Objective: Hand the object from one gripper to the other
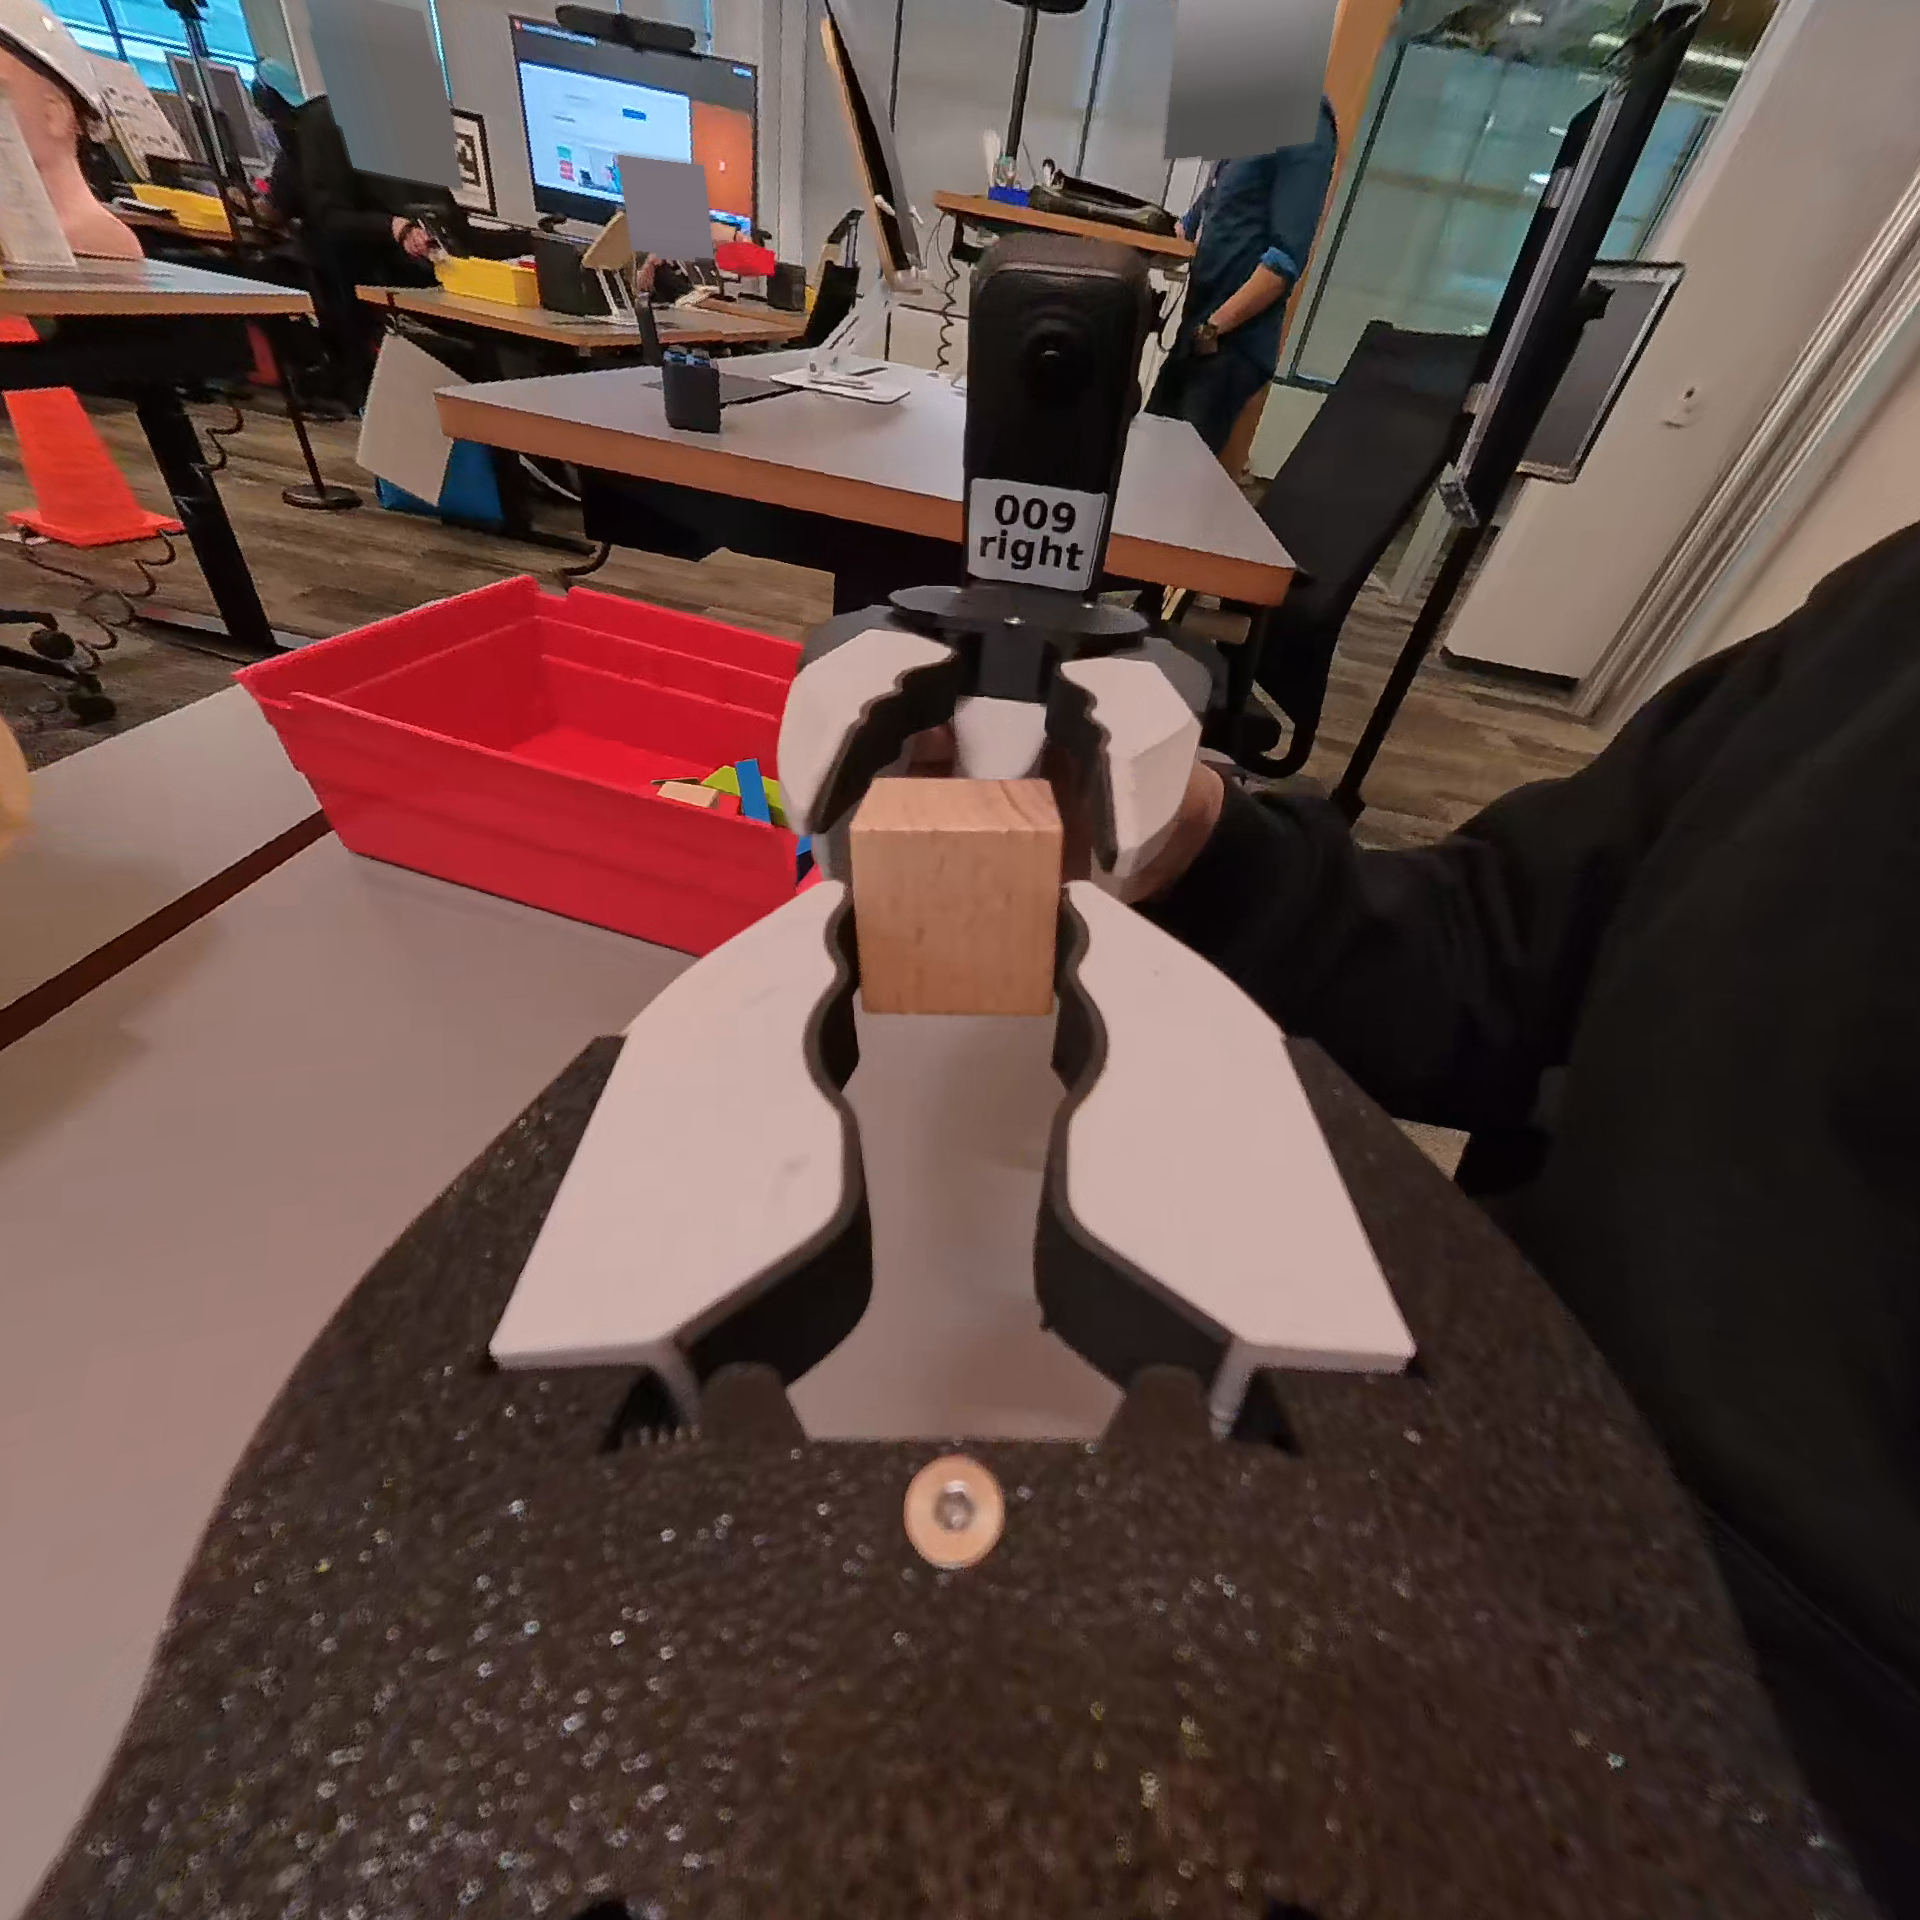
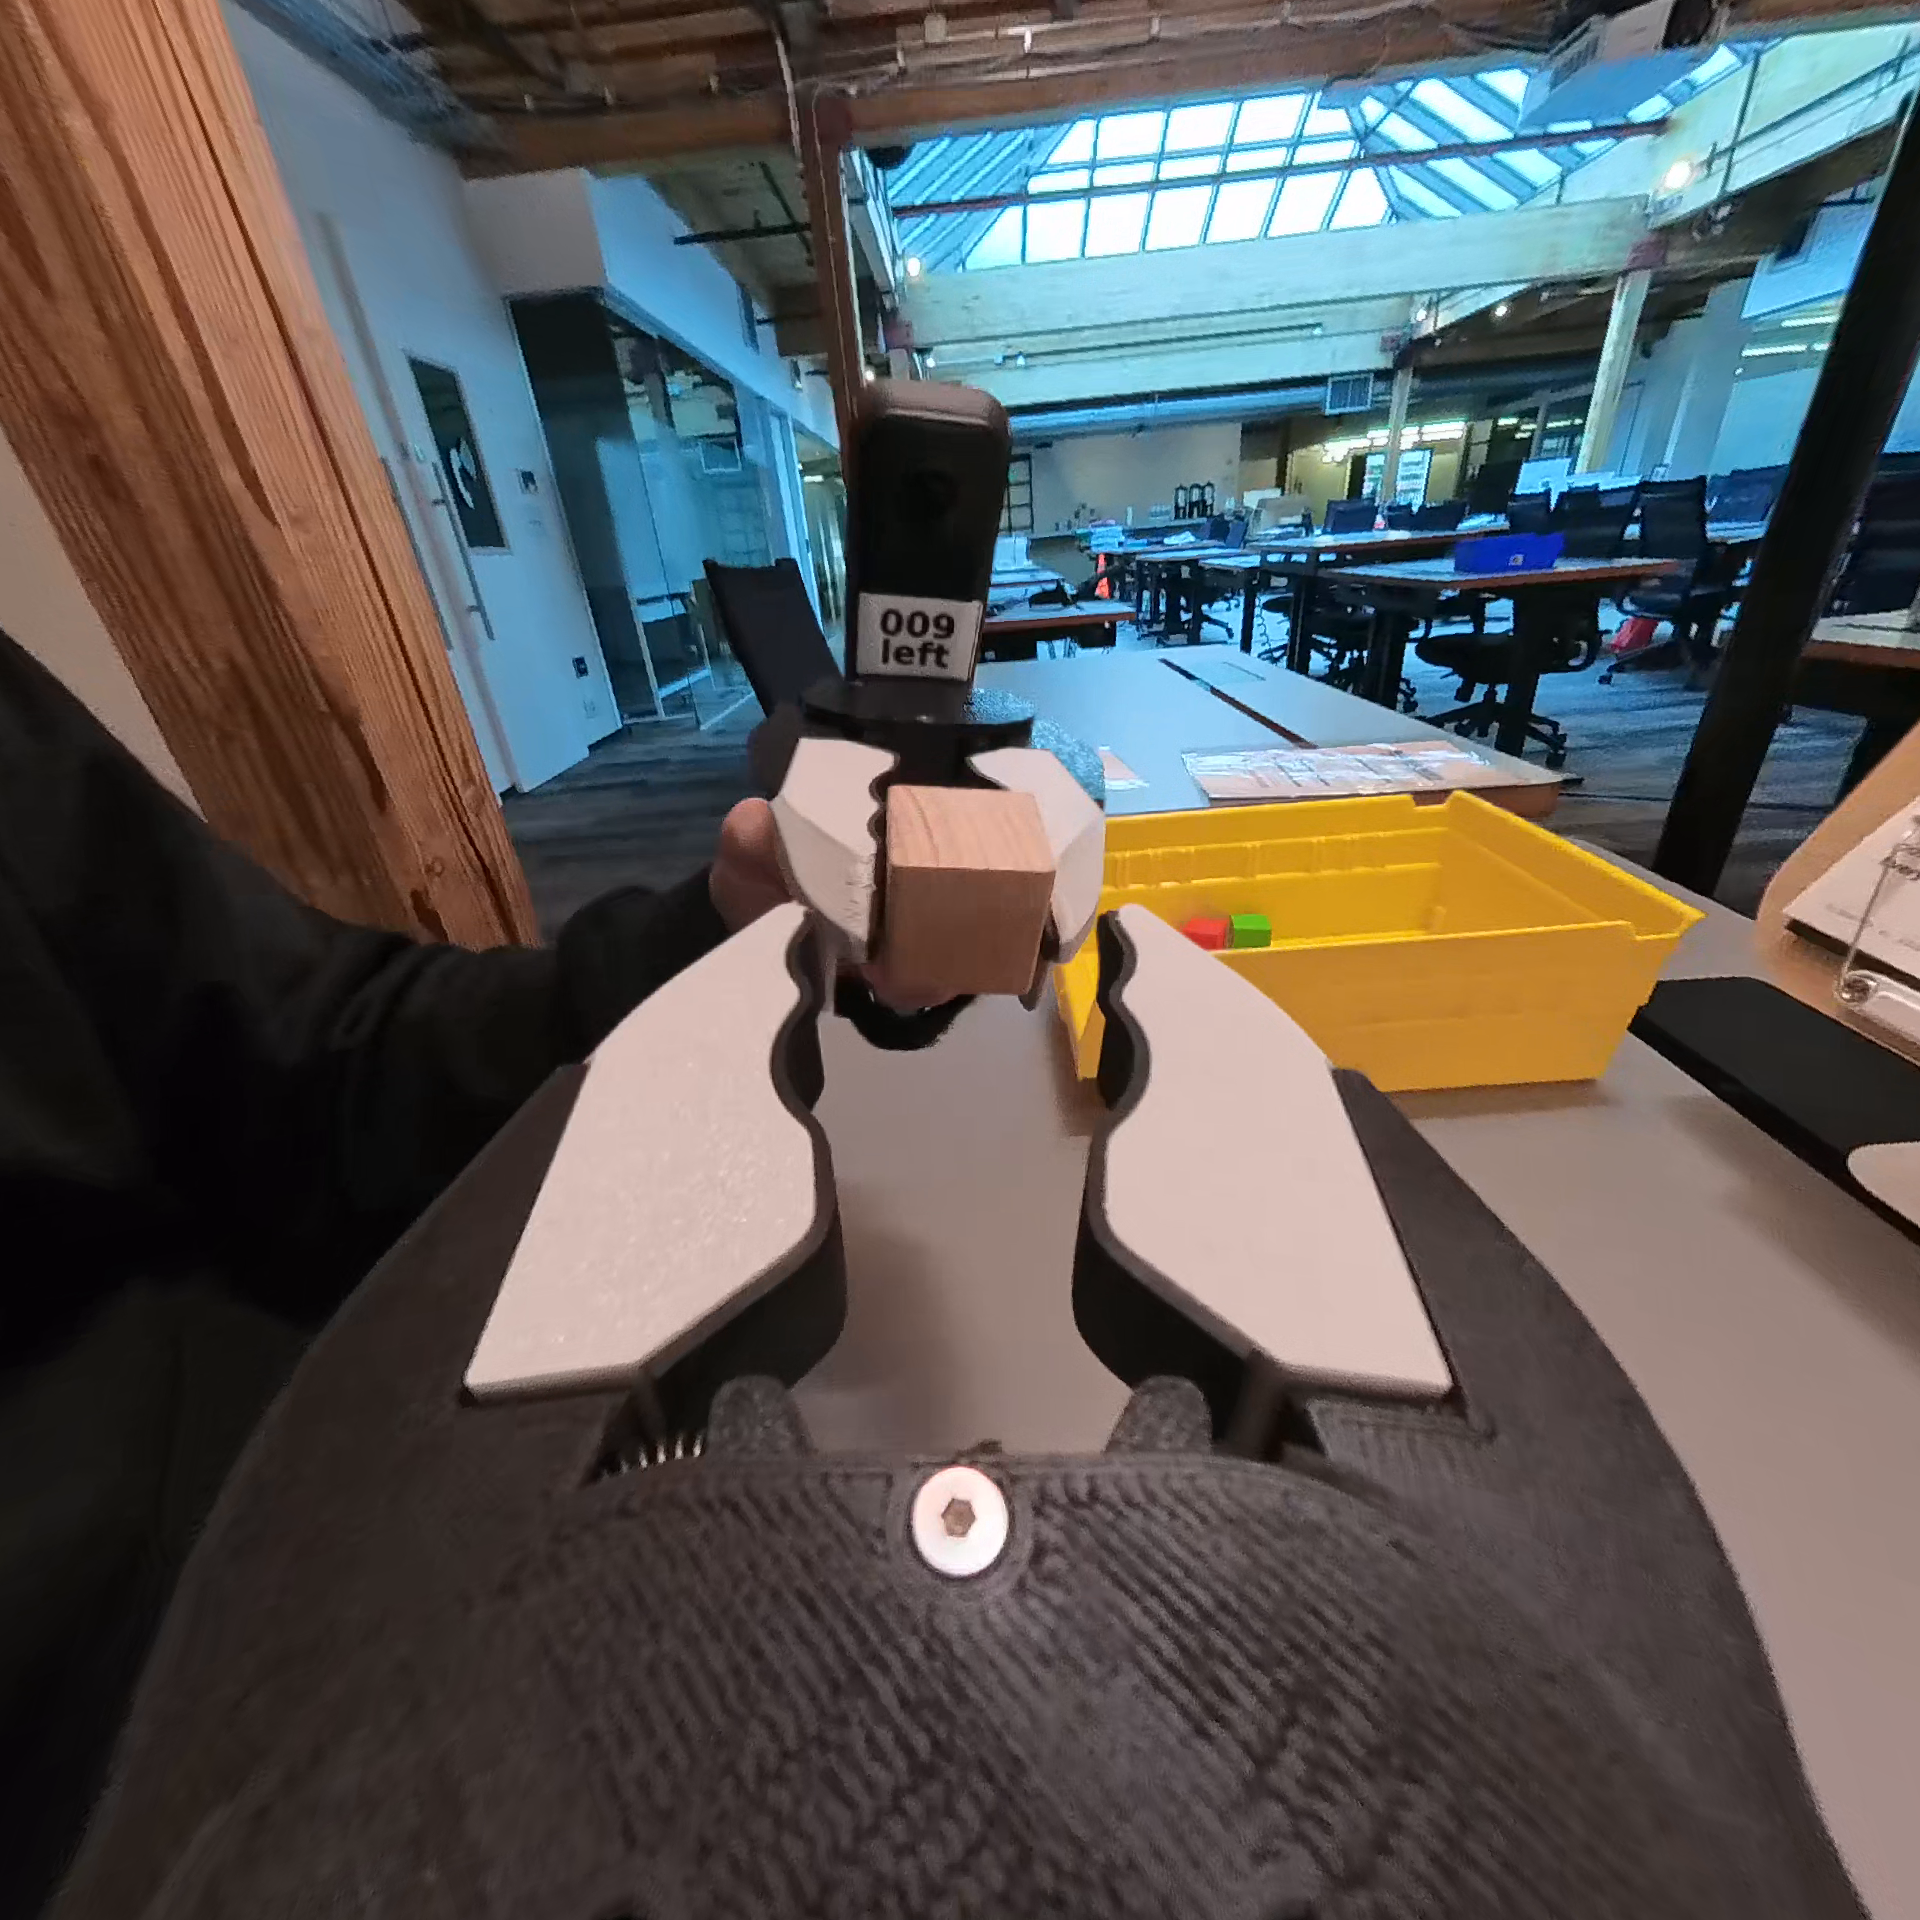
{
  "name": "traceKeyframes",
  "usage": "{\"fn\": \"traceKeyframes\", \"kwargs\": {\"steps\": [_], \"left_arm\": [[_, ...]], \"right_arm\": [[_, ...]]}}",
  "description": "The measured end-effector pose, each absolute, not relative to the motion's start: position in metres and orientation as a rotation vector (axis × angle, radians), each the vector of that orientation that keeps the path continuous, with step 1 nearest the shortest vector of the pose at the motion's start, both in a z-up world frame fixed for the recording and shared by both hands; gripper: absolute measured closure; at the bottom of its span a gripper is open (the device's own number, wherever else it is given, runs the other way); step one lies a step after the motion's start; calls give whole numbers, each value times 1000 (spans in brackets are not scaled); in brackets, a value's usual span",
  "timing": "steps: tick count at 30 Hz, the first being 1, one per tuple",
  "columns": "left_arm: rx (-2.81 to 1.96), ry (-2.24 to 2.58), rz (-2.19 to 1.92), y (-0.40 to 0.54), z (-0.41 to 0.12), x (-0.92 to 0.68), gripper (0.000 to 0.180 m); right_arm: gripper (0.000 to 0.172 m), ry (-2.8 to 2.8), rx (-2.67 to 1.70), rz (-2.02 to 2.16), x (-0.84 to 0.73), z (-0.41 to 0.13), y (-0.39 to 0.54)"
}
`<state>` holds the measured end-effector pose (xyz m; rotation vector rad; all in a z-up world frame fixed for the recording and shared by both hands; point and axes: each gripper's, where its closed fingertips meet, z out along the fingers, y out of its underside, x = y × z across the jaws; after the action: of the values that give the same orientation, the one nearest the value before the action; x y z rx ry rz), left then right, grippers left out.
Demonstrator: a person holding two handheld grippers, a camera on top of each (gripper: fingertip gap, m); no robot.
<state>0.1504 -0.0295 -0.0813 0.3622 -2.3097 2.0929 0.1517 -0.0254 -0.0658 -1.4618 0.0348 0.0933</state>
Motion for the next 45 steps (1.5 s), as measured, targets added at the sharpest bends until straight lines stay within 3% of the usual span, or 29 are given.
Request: {"fn": "traceKeyframes", "kwargs": {"steps": [7,12,15,22,25,32,34,36,45], "left_arm": [[311,-2378,2083,-41,-88,143,147],[410,-2365,2136,-41,-90,152,146],[583,-2417,2166,-34,-99,170,134],[783,-2410,2117,-15,-129,179,131],[825,-2404,2096,-11,-140,182,135],[847,-2372,2083,-9,-145,186,137],[857,-2371,2090,-7,-145,187,137],[876,-2355,2091,-5,-146,188,137],[1183,-2366,2103,40,-137,211,131]], "right_arm": [[139,-20,-1434,100,144,-64,-23],[139,-1,-1454,64,150,-67,-23],[139,93,-1488,-83,174,-72,-33],[139,805,-1520,-714,306,-114,-213],[139,969,-1508,-734,321,-139,-261],[139,1045,-1573,-645,335,-178,-248],[130,1054,-1565,-662,339,-179,-246],[125,1056,-1541,-693,339,-174,-250],[129,1008,-1519,-720,329,-149,-250]]}}
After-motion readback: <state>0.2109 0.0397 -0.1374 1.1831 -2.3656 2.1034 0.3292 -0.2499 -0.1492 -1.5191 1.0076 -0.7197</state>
